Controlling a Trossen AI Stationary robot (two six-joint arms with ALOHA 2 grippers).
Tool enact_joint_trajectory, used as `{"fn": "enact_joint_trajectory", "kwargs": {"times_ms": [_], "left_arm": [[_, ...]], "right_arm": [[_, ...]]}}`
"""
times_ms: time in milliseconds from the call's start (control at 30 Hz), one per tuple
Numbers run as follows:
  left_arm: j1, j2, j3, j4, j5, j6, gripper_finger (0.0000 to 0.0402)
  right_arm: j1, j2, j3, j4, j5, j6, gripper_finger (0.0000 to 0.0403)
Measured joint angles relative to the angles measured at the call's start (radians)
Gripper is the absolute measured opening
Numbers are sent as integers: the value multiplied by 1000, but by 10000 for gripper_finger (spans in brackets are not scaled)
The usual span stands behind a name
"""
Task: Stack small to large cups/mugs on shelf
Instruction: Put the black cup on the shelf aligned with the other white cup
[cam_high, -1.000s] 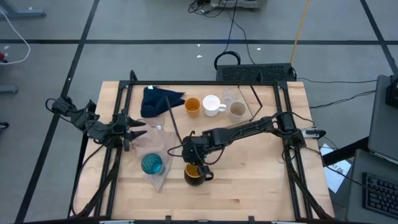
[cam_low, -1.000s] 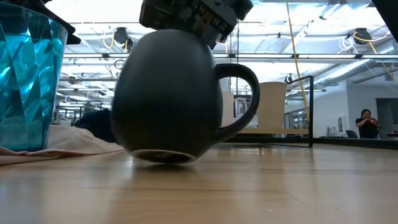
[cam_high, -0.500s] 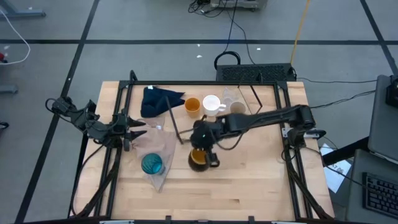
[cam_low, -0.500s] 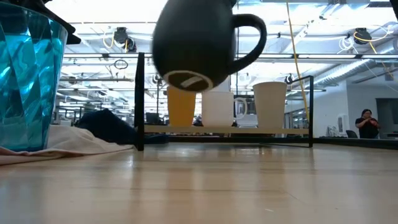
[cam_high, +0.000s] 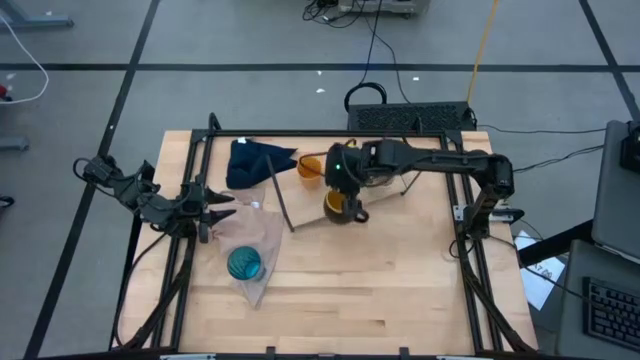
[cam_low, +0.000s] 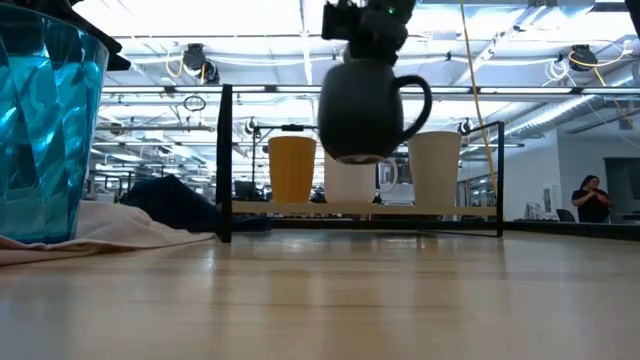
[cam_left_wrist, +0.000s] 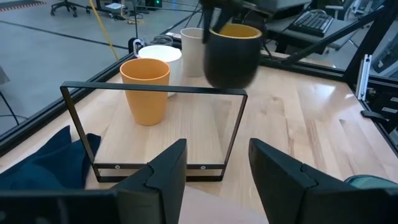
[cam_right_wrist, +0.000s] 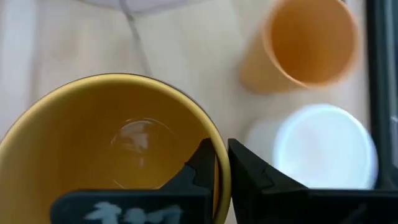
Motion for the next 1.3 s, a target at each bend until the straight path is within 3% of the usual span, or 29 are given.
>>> {"fn": "enact_joint_trajectory", "kwargs": {"times_ms": [367,767,1300], "left_arm": [[0,0,0,-2,0,1,172],[0,0,0,-5,2,-3,172],[0,0,0,-5,3,-5,172]], "right_arm": [[-50,-1,-10,24,64,-29,12],[-63,0,-142,129,57,-29,12],[-103,0,-163,172,47,-36,12]]}}
